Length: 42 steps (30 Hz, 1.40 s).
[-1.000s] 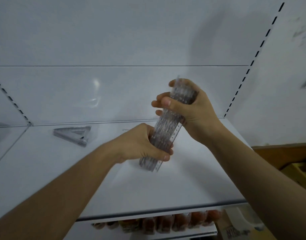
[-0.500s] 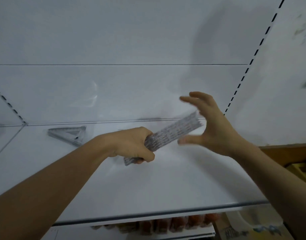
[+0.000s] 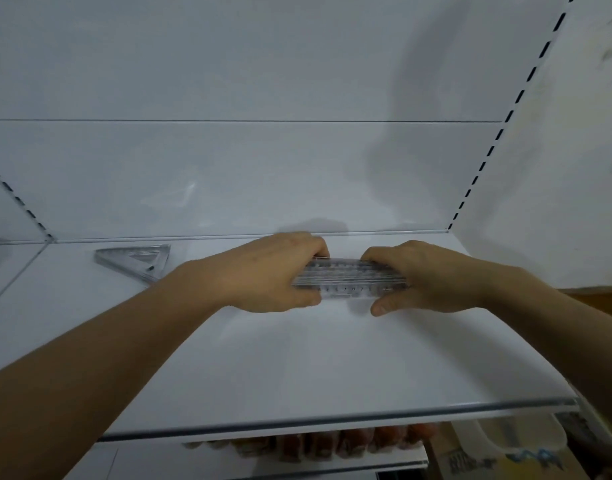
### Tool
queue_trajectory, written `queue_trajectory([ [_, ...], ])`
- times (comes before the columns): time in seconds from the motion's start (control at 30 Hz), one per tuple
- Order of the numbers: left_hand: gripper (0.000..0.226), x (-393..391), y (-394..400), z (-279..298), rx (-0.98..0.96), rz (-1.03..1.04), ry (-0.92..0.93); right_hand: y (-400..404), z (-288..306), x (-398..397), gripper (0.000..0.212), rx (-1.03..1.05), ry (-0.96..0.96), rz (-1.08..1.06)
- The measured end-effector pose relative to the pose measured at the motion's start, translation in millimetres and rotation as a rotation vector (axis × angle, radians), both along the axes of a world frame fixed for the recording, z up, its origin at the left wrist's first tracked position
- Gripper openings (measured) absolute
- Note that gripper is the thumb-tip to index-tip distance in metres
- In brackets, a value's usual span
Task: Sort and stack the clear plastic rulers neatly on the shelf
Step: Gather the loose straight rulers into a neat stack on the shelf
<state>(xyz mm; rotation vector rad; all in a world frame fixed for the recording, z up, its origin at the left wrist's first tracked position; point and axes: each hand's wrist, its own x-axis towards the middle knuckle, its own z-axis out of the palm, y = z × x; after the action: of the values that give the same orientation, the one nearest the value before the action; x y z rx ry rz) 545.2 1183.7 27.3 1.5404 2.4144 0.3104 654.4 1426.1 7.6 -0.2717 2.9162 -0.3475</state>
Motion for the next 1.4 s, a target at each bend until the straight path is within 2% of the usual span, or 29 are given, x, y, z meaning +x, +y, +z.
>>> queue_trajectory([
  [0.17,0.034,-11,3,-6,-0.046,0.019,-0.143,5,-3,-5,0.038,-0.031,-0.058,0.037],
  [0.33,0.028,-27,4,-14,-0.071,0.076,-0.436,4,-6,1,0.043,0.074,0.06,0.047],
  [0.43,0.027,-30,7,-18,-0.123,0.098,-0.47,2,-10,3,0.04,0.212,0.089,0.115],
  [0.57,0.028,-29,13,-18,-0.146,0.117,-0.492,11,-10,-7,0.036,0.273,0.165,0.156],
  [0.63,0.028,-28,15,-18,-0.155,0.118,-0.467,17,-12,-14,0.03,0.242,0.153,0.155],
  [0.73,0.03,-27,19,-22,-0.184,0.047,-0.318,23,-21,-19,0.021,0.155,0.128,0.134],
  [0.8,0.035,-26,21,-25,-0.216,0.009,-0.25,28,-27,-21,0.023,0.121,0.143,0.121],
  [0.93,0.043,-29,28,-23,-0.319,0.023,-0.218,32,-20,-26,0.034,-0.064,0.005,0.025],
  [1.03,0.045,-30,36,-15,-0.382,0.019,-0.133,35,-20,-34,0.028,-0.055,0.02,0.04],
  [1.17,0.056,-21,44,-12,-0.403,-0.043,0.126,35,-23,-36,0.029,-0.035,0.018,0.014],
  [1.3,0.032,-17,50,-10,-0.439,-0.001,0.23,35,-24,-33,0.029,-0.013,0.059,0.019],
  [1.4,0.027,-15,52,-6,-0.504,0.079,0.252,41,-16,-27,0.047,0.029,0.027,-0.018],
])
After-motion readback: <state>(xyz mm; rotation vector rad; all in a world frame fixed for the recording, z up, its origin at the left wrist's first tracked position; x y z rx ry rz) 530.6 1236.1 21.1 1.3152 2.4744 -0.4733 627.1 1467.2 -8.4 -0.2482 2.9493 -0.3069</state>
